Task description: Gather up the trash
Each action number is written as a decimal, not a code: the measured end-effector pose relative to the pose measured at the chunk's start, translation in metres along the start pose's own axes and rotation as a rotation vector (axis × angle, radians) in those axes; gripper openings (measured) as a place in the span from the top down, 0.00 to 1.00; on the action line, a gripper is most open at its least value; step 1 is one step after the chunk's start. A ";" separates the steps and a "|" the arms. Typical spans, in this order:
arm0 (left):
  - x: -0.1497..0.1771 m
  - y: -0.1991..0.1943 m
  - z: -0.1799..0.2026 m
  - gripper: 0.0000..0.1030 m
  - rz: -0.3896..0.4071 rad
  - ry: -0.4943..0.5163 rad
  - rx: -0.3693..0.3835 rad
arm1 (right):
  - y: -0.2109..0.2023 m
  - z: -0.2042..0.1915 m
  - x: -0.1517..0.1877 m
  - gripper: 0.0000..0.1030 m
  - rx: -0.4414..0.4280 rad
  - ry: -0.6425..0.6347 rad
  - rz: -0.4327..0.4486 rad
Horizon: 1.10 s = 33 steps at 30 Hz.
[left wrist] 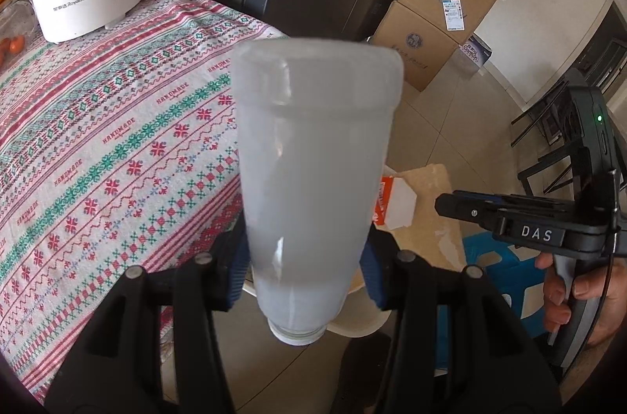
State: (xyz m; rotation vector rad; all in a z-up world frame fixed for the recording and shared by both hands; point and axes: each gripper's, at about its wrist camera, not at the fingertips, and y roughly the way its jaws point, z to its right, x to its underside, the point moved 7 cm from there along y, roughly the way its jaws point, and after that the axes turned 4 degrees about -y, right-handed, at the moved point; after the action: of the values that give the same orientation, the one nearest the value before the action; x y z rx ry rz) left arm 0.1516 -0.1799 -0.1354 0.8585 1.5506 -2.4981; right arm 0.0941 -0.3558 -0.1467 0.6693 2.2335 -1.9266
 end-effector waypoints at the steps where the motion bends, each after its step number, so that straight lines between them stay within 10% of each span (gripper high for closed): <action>1: 0.001 0.002 0.002 0.51 -0.002 0.005 0.001 | -0.003 -0.001 -0.002 0.65 -0.015 0.010 0.007; 8: 0.005 0.027 0.014 0.51 0.003 0.034 -0.011 | -0.027 0.006 -0.010 0.47 0.053 -0.007 0.078; 25: 0.014 0.066 0.016 0.49 -0.028 0.064 -0.052 | -0.028 0.031 -0.004 0.39 0.132 -0.007 0.062; 29: 0.010 0.055 0.015 0.20 0.013 0.093 -0.094 | -0.029 0.030 -0.005 0.35 0.136 -0.008 0.069; 33: 0.009 0.032 0.007 0.16 0.057 0.127 -0.156 | -0.033 0.028 -0.005 0.33 0.136 -0.010 0.086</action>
State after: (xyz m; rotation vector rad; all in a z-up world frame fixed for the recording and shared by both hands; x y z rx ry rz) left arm 0.1527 -0.1990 -0.1629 1.0395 1.7059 -2.2881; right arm 0.0799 -0.3874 -0.1201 0.7581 2.0465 -2.0488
